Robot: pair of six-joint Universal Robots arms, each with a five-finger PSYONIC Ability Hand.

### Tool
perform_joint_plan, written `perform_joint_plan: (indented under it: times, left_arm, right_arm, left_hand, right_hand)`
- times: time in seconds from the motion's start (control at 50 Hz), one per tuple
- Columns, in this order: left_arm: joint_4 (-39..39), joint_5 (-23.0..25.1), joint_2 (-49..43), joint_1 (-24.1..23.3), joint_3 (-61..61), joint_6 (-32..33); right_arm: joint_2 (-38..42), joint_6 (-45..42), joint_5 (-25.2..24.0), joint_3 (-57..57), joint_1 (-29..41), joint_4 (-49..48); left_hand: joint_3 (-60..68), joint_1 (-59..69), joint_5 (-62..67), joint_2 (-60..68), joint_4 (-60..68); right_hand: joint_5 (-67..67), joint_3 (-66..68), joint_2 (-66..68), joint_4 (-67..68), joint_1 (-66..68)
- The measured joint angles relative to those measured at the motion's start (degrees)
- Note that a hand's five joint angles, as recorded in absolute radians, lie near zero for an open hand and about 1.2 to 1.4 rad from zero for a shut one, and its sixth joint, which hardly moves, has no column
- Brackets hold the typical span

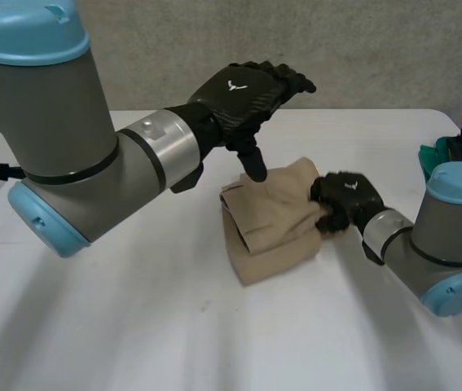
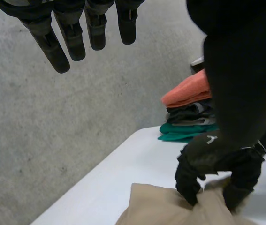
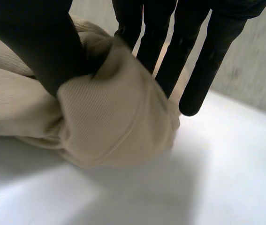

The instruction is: Fold the laundry.

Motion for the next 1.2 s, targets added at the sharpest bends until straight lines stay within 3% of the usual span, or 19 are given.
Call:
perform_joint_plan:
  times: [0.34,0.44,0.58,0.78,0.9,1.02,1.2]
  left_arm:
    - [1.6,-2.6,2.5,-3.0,1.8,2.2]
    - [1.6,-3.3,3.9,-2.9,2.6,1.6]
    - [1.6,-4.1,5.7,-2.8,2.9,0.3]
    - [1.6,-4.0,5.7,-3.2,2.0,-0.2]
    - [1.9,-4.1,4.9,-3.8,1.6,-0.2]
    - [2.1,-4.1,4.0,-4.4,1.7,0.0]
    - [2.2,-4.1,3.5,-5.2,2.7,0.2]
  right_arm:
    - [-10.0,4.8,-0.2,-7.6,-3.5,-11.1]
    - [-11.1,7.7,1.9,-13.3,-7.5,-13.1]
    - [-12.0,15.4,3.5,-21.4,-18.5,-13.9]
    - [-7.3,24.5,-4.7,-21.1,-33.7,-16.6]
    - [0.7,25.9,-11.6,-16.9,-41.1,-23.4]
    - [4.7,23.7,-14.2,-12.2,-45.0,-29.8]
    - [3.7,23.6,-14.5,-9.5,-45.7,-32.7]
  left_hand:
    - [0.0,0.0,0.0,0.0,0.0]
    - [0.0,0.0,0.0,0.0,0.0]
    - [0.0,0.0,0.0,0.0,0.0]
    - [0.0,0.0,0.0,0.0,0.0]
    - [0.0,0.0,0.0,0.0,0.0]
    - [0.0,0.0,0.0,0.0,0.0]
    - [0.0,0.0,0.0,0.0,0.0]
  right_hand:
    - [2.4,1.0,0.1,1.9,1.5]
    - [2.5,1.3,0.1,1.9,1.5]
    - [3.2,1.8,0.5,1.9,1.5]
    - [3.3,2.0,0.5,1.9,1.5]
    - [3.9,2.0,0.5,1.9,1.5]
    - [5.6,2.0,0.5,2.0,1.5]
    - [6.2,2.0,0.5,2.0,1.5]
